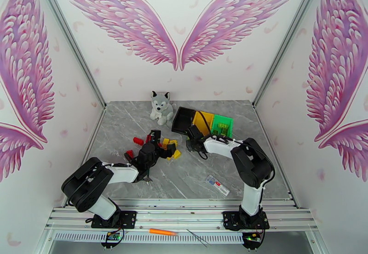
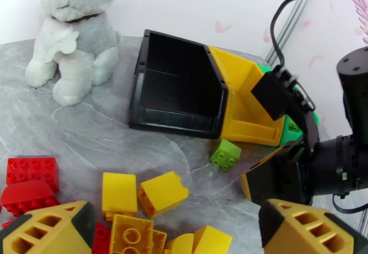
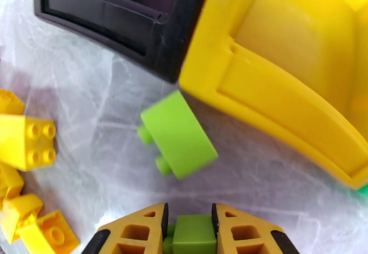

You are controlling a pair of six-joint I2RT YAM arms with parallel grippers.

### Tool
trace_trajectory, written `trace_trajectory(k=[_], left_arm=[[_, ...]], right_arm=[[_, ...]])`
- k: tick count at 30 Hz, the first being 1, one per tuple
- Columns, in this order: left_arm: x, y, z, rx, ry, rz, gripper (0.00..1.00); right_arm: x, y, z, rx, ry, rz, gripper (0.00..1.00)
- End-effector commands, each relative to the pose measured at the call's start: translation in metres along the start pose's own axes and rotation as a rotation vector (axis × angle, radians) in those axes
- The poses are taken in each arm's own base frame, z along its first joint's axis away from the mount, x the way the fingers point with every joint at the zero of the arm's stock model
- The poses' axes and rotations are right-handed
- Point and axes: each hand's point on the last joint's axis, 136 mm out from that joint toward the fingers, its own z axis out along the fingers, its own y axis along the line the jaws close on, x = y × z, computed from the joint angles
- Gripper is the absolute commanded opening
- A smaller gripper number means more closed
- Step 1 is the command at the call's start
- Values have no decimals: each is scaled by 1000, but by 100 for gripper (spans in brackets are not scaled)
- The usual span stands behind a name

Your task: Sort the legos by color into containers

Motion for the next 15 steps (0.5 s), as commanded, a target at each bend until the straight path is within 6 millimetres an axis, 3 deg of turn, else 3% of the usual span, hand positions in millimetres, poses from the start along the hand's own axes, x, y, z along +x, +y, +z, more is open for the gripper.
trace_trajectory(k=[1, 5, 10, 15], left_arm=[[-10, -27, 11, 72, -22, 35, 99], [-8, -51, 21, 119, -11, 79, 99], [-2, -86, 34, 170, 6, 162, 99], [5, -116, 48, 212, 23, 221, 99]], right_arm=[[-17, -6, -29, 1, -89, 49, 16], [-23, -34, -53, 52, -146, 108, 15], [-31, -85, -79, 112, -214, 238, 15], [-48, -127, -93, 129, -265, 360, 15]])
